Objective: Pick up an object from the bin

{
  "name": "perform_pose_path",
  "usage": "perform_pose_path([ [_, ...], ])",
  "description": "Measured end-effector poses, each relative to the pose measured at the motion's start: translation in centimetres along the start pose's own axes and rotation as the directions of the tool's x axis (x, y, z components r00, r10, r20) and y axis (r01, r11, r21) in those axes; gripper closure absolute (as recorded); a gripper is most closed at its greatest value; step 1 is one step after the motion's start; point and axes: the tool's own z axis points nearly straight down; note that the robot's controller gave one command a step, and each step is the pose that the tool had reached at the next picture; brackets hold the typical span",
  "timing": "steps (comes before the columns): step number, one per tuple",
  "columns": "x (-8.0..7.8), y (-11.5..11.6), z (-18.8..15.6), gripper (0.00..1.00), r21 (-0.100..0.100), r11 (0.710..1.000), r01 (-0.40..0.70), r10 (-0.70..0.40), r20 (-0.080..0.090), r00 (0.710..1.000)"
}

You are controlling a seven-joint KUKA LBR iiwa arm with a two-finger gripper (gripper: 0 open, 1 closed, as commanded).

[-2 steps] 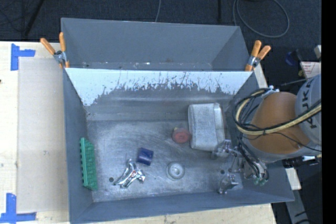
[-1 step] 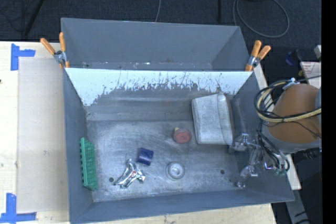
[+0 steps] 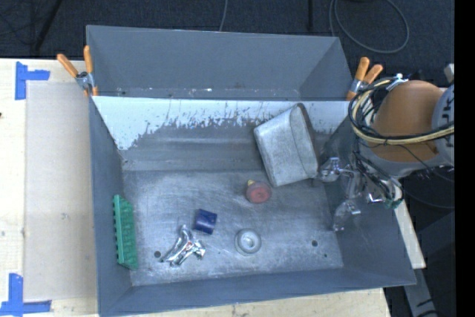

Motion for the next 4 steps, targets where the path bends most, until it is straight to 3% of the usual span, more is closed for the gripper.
perform_pose_path([
  [1, -2.5, 0.4, 0.7, 0.00, -0.003, 0.983, 0.185, -0.185, -0.005, 0.983],
  [2, -5.4, 0.7, 0.0, 0.00, 0.000, 0.961, 0.276, -0.276, 0.002, 0.961],
  [3, -5.8, 4.7, -2.3, 0.00, -0.002, 0.955, 0.297, -0.297, 0.002, 0.955],
  [4, -4.4, 14.4, -0.1, 0.00, -0.006, 0.976, 0.219, -0.219, -0.003, 0.976],
])
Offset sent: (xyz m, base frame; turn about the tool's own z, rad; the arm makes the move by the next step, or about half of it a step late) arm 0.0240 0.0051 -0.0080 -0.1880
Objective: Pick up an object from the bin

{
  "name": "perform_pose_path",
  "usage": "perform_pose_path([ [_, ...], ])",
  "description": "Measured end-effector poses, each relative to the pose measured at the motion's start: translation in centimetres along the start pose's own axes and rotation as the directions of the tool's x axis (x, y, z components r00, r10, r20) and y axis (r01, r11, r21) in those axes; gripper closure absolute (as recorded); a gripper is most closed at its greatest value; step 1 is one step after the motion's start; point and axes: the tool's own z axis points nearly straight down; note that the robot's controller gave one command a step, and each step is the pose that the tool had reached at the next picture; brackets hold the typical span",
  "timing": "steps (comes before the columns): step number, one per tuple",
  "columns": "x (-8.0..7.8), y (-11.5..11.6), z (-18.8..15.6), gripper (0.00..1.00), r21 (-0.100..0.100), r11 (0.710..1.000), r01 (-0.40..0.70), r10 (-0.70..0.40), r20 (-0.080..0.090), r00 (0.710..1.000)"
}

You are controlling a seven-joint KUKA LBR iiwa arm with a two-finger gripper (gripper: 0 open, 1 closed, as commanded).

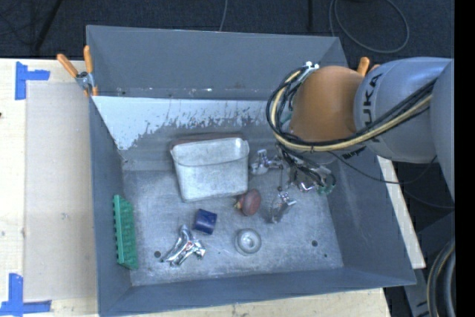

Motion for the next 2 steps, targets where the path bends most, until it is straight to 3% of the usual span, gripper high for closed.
perform_pose_path([
  [1, 0.24, 5.24, 0.40, 0.00, 0.006, 0.994, 0.109, -0.109, 0.004, 0.994],
  [2, 0.03, 5.18, 0.17, 1.00, 0.008, 0.994, 0.108, -0.108, 0.011, 0.994],
])
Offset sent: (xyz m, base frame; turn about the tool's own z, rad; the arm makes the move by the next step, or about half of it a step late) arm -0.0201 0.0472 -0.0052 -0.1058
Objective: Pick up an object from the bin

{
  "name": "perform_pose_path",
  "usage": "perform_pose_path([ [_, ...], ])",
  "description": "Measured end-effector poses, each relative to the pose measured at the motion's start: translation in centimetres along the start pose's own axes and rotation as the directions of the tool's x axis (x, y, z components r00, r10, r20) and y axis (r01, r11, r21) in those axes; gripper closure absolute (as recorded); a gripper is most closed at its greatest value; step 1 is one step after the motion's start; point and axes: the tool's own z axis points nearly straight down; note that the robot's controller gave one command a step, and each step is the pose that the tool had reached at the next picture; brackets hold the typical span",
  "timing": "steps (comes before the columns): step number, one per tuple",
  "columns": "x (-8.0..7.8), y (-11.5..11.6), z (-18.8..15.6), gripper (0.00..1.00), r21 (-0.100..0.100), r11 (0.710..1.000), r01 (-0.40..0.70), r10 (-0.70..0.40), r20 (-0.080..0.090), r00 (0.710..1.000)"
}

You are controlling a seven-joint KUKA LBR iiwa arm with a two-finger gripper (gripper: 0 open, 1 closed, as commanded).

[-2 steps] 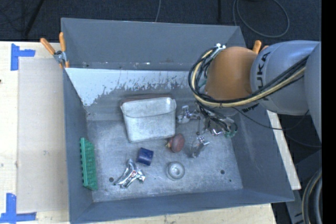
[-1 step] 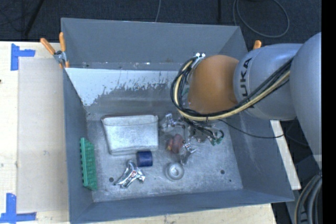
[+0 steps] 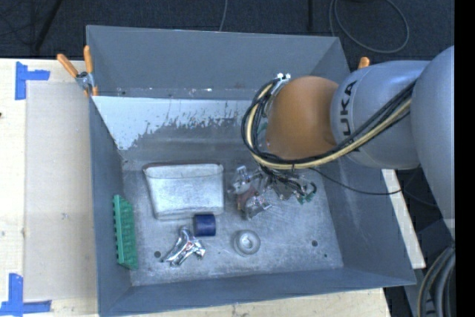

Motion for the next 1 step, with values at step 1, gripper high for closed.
perform_pose_path([
  [1, -0.22, -0.39, -13.35, 1.00, 0.001, 1.000, 0.004, -0.004, -0.001, 1.000],
])
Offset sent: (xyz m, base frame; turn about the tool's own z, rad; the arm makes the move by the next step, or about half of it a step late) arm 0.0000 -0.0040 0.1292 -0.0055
